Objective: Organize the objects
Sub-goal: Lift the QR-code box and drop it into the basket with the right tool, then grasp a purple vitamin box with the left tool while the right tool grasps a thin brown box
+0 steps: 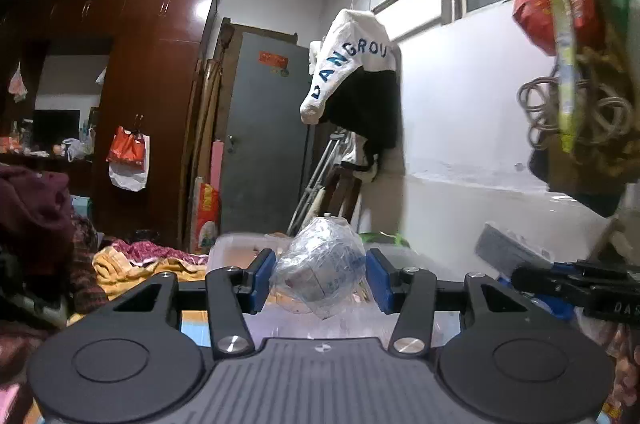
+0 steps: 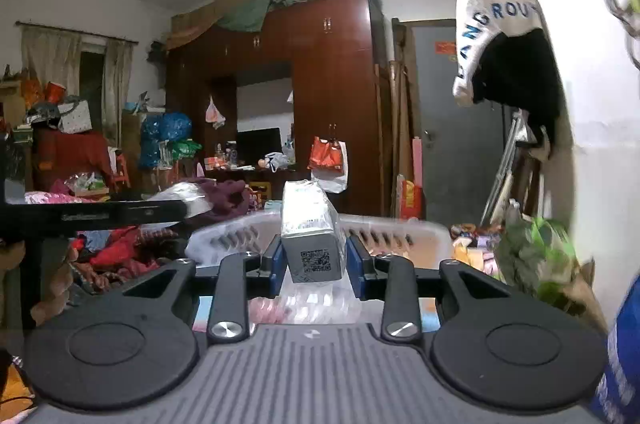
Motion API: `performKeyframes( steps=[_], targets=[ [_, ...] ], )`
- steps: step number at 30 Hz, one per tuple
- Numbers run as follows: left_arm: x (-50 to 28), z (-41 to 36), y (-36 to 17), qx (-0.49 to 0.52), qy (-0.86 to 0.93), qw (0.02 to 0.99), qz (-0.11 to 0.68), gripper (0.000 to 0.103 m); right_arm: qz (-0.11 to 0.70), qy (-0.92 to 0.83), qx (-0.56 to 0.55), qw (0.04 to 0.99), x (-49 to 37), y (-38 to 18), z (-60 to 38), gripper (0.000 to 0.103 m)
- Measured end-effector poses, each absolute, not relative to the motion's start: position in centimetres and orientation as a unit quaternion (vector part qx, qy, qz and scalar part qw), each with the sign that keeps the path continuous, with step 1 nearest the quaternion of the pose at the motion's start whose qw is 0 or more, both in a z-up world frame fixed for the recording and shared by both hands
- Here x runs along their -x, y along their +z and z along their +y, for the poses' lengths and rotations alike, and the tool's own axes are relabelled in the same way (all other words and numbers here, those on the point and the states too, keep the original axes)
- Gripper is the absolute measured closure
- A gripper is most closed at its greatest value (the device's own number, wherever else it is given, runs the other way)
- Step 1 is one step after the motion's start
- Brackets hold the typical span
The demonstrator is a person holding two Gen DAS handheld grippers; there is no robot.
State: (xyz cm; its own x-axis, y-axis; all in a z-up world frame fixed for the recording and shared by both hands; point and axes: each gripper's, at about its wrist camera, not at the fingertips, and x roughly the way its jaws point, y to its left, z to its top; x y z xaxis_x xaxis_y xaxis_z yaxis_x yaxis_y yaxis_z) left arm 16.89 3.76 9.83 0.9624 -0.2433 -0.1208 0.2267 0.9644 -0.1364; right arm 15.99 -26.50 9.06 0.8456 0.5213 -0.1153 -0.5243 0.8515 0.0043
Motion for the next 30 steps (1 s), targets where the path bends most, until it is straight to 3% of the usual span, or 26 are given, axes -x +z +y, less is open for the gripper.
performKeyframes(
  steps=[11, 12, 13, 15, 20, 25, 28, 30],
  targets=[
    [-23.4, 2.0, 9.5, 0.054, -0.083, 0.987, 0.127, 0.049, 0.114, 0.242, 0.044, 0.962, -22.2, 9.2, -23.7, 0.067],
    [-23.7, 2.1, 9.4, 0.048, -0.081, 0.988, 0.12, 0.041, 0.118, 0.246, 0.047, 0.961, -22.2, 9.1, -23.6, 0.062],
    [-24.0, 1.9, 9.4, 0.035, -0.075, 0.989, 0.123, 0.023, 0.124, 0.247, 0.049, 0.96, -22.1, 9.0, -23.5, 0.054],
    [-23.7, 2.1, 9.2, 0.029, -0.06, 0.99, 0.127, 0.02, 0.108, 0.236, 0.045, 0.965, -20.8, 8.8, -23.9, 0.0],
    [-16.8, 2.9, 7.7, 0.036, -0.101, 0.989, 0.1, 0.02, 0.058, 0.262, 0.026, 0.963, -14.5, 6.6, -26.4, 0.0],
    [-8.2, 1.7, 1.9, 0.021, -0.148, 0.984, 0.099, 0.02, 0.109, 0.281, 0.038, 0.953, -11.6, 1.7, -26.8, 0.001],
    [-6.4, 0.8, -1.1, 0.009, -0.174, 0.978, 0.114, 0.02, 0.142, 0.294, 0.036, 0.944, -12.3, 0.0, -26.3, 0.019],
    [-6.5, 0.6, -2.2, 0.01, -0.18, 0.976, 0.125, 0.019, 0.155, 0.294, 0.037, 0.942, -13.3, -0.1, -25.8, 0.042]
  ],
)
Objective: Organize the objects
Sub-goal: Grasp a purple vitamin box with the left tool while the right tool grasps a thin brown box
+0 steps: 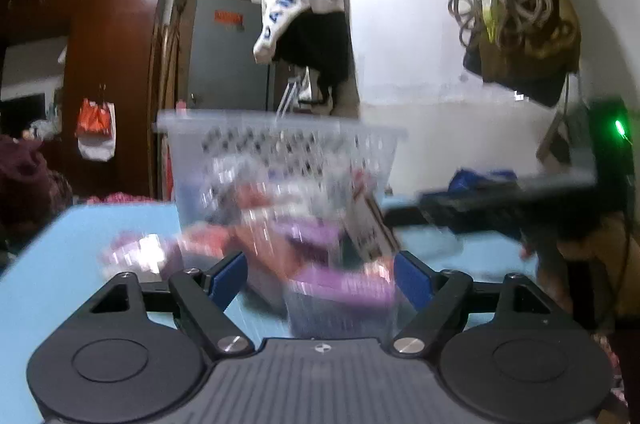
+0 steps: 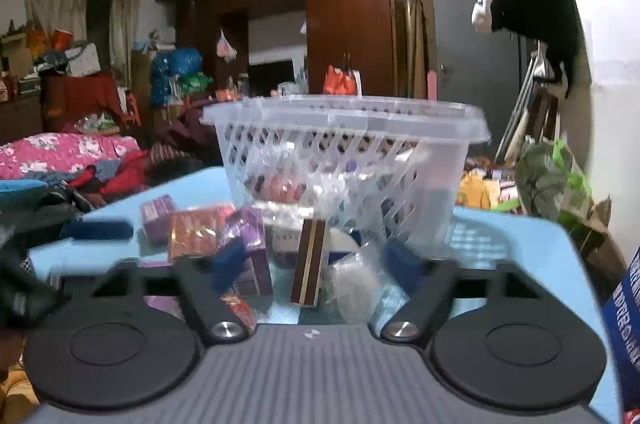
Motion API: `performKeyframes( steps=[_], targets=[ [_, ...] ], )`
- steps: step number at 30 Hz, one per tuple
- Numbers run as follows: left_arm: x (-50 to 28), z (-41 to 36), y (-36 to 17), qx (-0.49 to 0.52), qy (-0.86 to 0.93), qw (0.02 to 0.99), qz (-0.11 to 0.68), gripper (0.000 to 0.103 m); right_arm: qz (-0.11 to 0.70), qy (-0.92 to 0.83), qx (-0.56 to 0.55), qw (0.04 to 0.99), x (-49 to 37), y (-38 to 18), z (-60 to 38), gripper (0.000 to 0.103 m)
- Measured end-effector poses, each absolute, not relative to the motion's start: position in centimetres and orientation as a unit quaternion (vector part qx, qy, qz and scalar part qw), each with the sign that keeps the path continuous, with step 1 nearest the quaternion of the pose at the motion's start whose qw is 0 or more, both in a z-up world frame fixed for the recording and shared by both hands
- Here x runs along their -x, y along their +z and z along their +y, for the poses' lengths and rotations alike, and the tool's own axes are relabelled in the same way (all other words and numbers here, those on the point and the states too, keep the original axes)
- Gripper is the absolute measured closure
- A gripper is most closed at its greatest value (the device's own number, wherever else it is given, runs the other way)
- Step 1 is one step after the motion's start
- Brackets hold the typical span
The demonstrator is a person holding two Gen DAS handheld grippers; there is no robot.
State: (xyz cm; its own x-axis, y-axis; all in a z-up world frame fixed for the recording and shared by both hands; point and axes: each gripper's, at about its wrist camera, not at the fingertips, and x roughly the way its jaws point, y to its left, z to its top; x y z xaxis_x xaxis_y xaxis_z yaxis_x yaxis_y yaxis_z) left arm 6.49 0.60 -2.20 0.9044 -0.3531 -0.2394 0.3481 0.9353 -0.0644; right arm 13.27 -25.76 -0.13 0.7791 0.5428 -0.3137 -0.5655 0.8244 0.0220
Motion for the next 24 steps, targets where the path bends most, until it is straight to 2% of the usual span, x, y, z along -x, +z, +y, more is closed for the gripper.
performKeyframes(
  steps=[5, 7, 8, 9, 15, 21, 23, 24],
  targets=[
    [-6.7, 1.0, -2.4, 0.027, -0.183, 0.975, 0.12, 0.018, 0.174, 0.298, 0.077, 0.936, -13.7, -0.2, -23.6, 0.052],
    [-6.7, 0.8, -2.4, 0.02, -0.182, 0.976, 0.117, 0.018, 0.178, 0.292, 0.094, 0.935, -13.5, -0.5, -22.9, 0.062],
    [-6.6, 0.7, -2.4, 0.016, -0.181, 0.977, 0.114, 0.018, 0.18, 0.289, 0.096, 0.935, -13.4, -0.7, -22.8, 0.076],
    [-6.3, 0.5, -2.4, 0.013, -0.179, 0.977, 0.112, 0.018, 0.181, 0.287, 0.097, 0.936, -13.3, -0.9, -22.9, 0.078],
    [-5.0, 0.1, -2.9, 0.0, -0.185, 0.978, 0.096, 0.018, 0.174, 0.29, 0.072, 0.938, -13.2, -1.1, -24.0, 0.082],
    [-6.6, -0.4, -3.5, 0.001, -0.18, 0.975, 0.129, 0.018, 0.17, 0.296, 0.052, 0.938, -13.5, -1.0, -24.3, 0.083],
    [-7.0, -0.5, -3.7, 0.002, -0.177, 0.975, 0.134, 0.023, 0.167, 0.3, 0.043, 0.938, -13.5, -1.0, -24.6, 0.083],
    [-6.9, -0.4, -3.8, 0.009, -0.181, 0.975, 0.13, 0.034, 0.164, 0.302, 0.039, 0.938, -13.5, -1.0, -24.7, 0.083]
  ],
)
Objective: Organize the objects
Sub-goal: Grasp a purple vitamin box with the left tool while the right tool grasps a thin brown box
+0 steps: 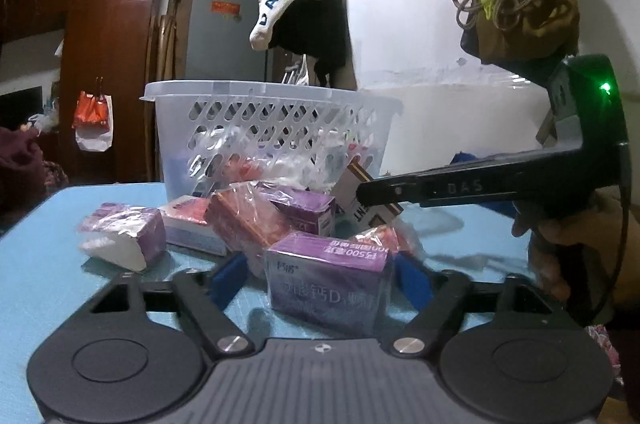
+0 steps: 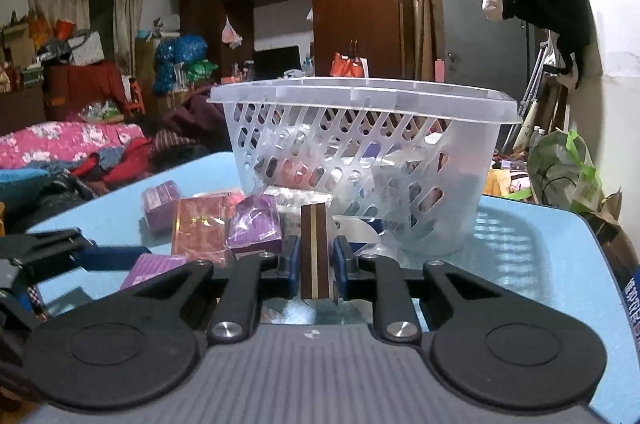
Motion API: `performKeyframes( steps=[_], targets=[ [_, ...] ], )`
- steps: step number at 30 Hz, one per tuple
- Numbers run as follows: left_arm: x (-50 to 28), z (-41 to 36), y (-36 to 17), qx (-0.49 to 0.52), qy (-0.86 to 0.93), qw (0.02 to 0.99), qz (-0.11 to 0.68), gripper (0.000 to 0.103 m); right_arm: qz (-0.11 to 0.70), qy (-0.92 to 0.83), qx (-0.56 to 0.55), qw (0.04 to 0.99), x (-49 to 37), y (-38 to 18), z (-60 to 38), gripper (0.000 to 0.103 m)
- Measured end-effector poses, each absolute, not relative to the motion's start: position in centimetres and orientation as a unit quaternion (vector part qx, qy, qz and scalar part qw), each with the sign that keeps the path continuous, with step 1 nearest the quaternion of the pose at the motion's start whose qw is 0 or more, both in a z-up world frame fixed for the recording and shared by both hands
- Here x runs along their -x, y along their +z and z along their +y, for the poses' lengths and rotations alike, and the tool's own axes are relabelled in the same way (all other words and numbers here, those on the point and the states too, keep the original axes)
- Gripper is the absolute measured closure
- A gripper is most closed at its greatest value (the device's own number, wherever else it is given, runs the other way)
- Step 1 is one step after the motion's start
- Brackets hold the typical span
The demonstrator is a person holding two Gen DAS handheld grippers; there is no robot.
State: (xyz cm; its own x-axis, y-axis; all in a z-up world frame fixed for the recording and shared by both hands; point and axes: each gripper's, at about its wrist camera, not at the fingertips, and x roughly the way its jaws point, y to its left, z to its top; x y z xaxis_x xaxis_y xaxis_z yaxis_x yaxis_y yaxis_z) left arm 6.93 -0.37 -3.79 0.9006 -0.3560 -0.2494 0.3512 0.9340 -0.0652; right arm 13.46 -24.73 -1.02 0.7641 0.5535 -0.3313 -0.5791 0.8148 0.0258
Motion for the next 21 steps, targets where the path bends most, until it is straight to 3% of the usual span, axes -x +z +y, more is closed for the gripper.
performKeyframes(
  steps=[7, 21],
  targets=[
    [-5.5, 1.5, -3.4, 0.045, -0.174, 0.98, 0.079, 0.034, 0.129, 0.314, 0.001, 0.941, -12.8, -1.1, -26.0, 0.085],
    [-4.6, 3.4, -2.4, 0.069, -0.176, 0.98, 0.055, 0.034, 0.047, 0.293, -0.025, 0.955, -11.1, -1.2, -26.9, 0.086]
  ],
)
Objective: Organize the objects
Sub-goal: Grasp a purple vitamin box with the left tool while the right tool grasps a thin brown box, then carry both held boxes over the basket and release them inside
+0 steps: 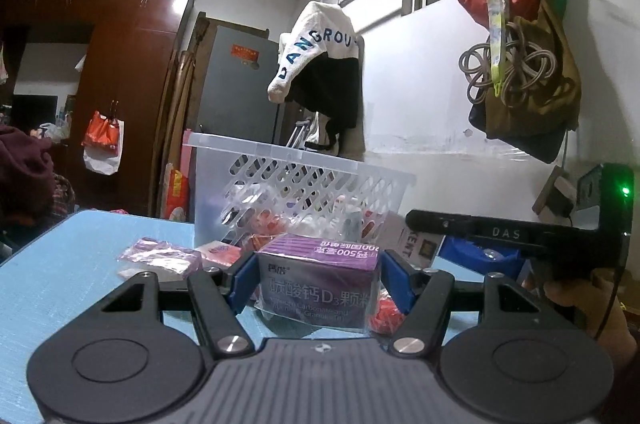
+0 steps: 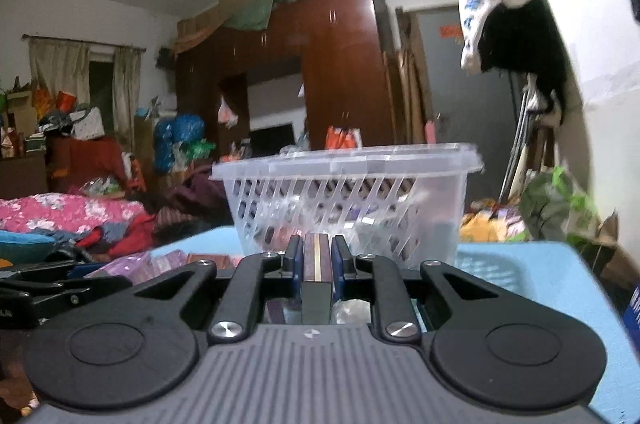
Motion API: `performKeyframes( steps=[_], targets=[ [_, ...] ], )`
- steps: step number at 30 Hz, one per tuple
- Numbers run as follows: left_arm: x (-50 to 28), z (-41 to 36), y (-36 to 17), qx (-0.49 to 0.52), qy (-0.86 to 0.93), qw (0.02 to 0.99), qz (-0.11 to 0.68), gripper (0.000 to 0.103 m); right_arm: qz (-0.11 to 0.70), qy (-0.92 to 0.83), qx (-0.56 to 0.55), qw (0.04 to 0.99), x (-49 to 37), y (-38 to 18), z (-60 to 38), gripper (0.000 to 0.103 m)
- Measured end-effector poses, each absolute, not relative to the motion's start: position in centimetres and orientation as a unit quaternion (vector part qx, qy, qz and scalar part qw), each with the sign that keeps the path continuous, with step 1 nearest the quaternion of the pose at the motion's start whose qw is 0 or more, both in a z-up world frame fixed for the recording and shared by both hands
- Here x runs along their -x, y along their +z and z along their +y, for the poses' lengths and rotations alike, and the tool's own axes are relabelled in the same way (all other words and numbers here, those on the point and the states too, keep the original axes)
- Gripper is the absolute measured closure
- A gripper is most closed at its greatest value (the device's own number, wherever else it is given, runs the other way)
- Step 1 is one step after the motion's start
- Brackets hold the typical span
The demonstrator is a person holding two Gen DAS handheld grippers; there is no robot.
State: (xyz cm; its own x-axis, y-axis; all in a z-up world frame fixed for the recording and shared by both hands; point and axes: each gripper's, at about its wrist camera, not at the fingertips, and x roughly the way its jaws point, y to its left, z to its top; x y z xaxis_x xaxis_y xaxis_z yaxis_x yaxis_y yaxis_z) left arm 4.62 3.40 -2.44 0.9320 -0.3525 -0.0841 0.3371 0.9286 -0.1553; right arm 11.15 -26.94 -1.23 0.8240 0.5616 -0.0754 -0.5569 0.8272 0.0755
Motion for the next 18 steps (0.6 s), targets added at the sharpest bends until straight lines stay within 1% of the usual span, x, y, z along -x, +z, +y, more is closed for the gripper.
performKeyframes(
  steps=[6, 8, 11, 15, 18],
  targets=[
    [-4.7, 3.6, -1.0, 0.072, -0.18, 0.98, 0.04, 0.034, 0.011, 0.285, -0.03, 0.958, -10.4, -0.3, -27.2, 0.085],
    [-5.5, 3.7, 0.7, 0.078, -0.187, 0.979, 0.034, 0.034, -0.009, 0.285, -0.039, 0.958, -10.1, 1.5, -27.5, 0.085],
    [-8.3, 4.1, 4.2, 0.108, -0.197, 0.974, 0.035, 0.034, -0.034, 0.273, -0.022, 0.961, -10.5, 4.9, -27.2, 0.085],
    [-13.0, 3.7, 8.1, 0.114, -0.184, 0.976, 0.037, 0.034, -0.007, 0.271, -0.017, 0.962, -14.8, 9.2, -26.3, 0.085],
    [-17.4, 3.3, 10.2, 0.113, -0.157, 0.979, 0.066, 0.034, 0.048, 0.265, -0.018, 0.963, -19.1, 10.5, -25.5, 0.085]
  ],
)
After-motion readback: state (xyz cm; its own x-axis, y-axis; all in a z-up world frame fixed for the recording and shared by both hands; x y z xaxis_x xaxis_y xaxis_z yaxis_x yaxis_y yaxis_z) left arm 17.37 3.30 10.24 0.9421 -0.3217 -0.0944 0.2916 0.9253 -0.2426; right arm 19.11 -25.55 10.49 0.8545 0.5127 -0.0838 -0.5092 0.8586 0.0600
